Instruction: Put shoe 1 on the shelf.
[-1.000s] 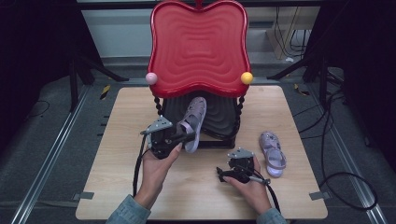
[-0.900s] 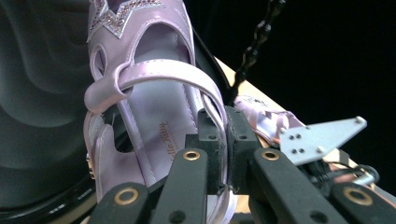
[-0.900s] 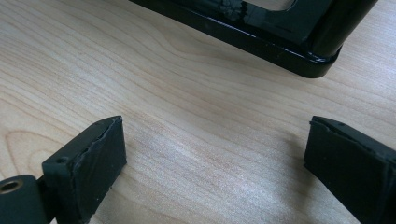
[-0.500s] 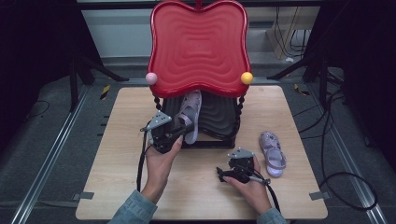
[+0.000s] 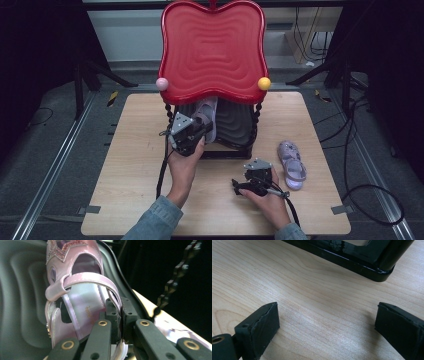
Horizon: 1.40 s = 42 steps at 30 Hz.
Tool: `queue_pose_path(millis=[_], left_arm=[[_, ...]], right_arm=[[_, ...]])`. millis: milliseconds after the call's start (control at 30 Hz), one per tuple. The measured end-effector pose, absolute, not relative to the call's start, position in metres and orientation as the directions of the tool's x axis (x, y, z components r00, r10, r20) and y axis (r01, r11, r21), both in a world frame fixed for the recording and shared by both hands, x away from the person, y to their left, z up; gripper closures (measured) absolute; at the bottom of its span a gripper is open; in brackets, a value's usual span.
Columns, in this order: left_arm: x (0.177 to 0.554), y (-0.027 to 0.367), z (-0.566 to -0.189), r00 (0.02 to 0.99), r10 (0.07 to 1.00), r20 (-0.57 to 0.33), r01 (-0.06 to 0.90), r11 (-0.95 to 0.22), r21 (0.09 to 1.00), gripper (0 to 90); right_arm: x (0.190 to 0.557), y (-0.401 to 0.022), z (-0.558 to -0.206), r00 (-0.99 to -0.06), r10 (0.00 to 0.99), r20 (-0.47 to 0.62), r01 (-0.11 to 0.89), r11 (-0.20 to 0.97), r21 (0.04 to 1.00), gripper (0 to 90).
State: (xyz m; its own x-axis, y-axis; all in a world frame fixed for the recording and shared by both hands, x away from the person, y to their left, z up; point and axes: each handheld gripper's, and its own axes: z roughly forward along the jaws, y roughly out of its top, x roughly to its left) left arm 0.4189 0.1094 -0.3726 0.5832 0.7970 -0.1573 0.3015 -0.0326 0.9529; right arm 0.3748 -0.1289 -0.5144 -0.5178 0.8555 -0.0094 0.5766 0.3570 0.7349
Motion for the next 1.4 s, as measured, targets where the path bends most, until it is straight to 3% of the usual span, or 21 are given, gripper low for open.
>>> queue_pose_path(millis=[300,767,1400], left_arm=[[0.434,0.109,-0.375,0.517,0.847,-0.123,0.264,-0.021,0.964,86.4],[0.442,0.113,-0.386,0.470,0.876,-0.105,0.291,-0.041,0.956,86.4],[0.460,0.095,-0.393,0.455,0.874,-0.171,0.368,-0.010,0.930,86.1]], right_arm=[[0.375,-0.129,-0.514,-0.518,0.856,-0.009,0.577,0.357,0.734,5.7],[0.375,-0.129,-0.514,-0.519,0.855,-0.009,0.576,0.357,0.735,5.7],[0.375,-0.129,-0.514,-0.526,0.850,-0.010,0.573,0.363,0.735,5.7]])
